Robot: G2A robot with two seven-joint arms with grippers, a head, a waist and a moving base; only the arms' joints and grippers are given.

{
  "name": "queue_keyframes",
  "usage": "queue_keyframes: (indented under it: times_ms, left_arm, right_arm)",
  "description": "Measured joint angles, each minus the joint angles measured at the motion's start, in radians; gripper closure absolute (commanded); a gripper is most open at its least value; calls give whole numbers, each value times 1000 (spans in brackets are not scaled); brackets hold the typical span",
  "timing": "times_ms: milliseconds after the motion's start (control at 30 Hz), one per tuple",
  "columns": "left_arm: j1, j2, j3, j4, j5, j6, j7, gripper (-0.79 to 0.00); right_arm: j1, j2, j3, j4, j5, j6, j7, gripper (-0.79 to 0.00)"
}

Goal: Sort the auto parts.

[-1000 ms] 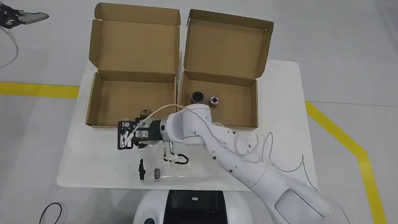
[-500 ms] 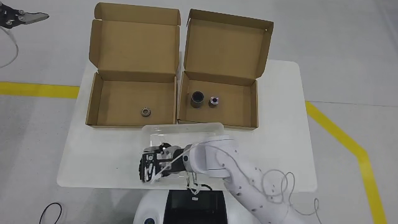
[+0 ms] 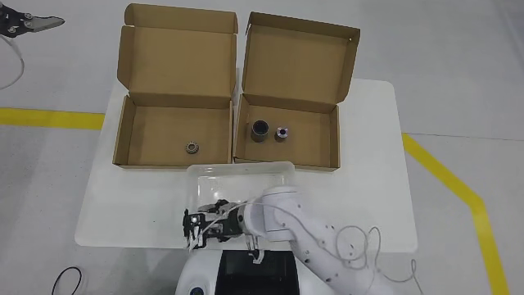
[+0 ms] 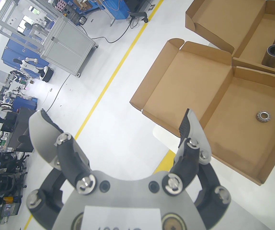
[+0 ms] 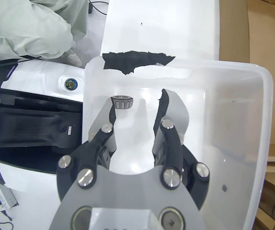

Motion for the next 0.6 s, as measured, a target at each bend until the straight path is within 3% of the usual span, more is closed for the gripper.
queue_keyframes:
  times_ms: [600]
  left_arm:
    - [0,0,0,0,0,0,0,-785]
  right_arm:
    - [159,-52,-128,215,140,56,32,-336]
